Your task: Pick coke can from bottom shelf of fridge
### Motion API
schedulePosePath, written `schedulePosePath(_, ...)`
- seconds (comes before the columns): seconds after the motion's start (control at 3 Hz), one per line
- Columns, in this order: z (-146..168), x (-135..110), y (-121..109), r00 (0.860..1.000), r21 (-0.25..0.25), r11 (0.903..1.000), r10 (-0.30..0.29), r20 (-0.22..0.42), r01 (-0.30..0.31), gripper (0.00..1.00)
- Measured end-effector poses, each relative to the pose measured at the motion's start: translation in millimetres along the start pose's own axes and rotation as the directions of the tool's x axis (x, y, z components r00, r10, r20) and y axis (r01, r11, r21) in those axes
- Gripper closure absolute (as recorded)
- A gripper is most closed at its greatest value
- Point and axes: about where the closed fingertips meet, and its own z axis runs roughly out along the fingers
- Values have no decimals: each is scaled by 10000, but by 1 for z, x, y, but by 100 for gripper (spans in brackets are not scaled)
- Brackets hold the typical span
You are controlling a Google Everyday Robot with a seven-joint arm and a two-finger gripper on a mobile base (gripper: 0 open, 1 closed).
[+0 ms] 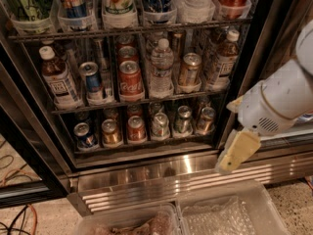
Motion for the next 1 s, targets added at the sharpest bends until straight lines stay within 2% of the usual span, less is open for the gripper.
schedulePosePath(0.33, 39, 2, 18, 9989, -529, 9985, 161, 443, -137, 0)
schedulePosePath(0.67, 76, -15, 27, 9909, -930, 9957, 108, 1339, 17, 0)
schedulePosePath(1.0, 79, -18, 25, 9908, -931, 9956, 70, 1354, 57, 0)
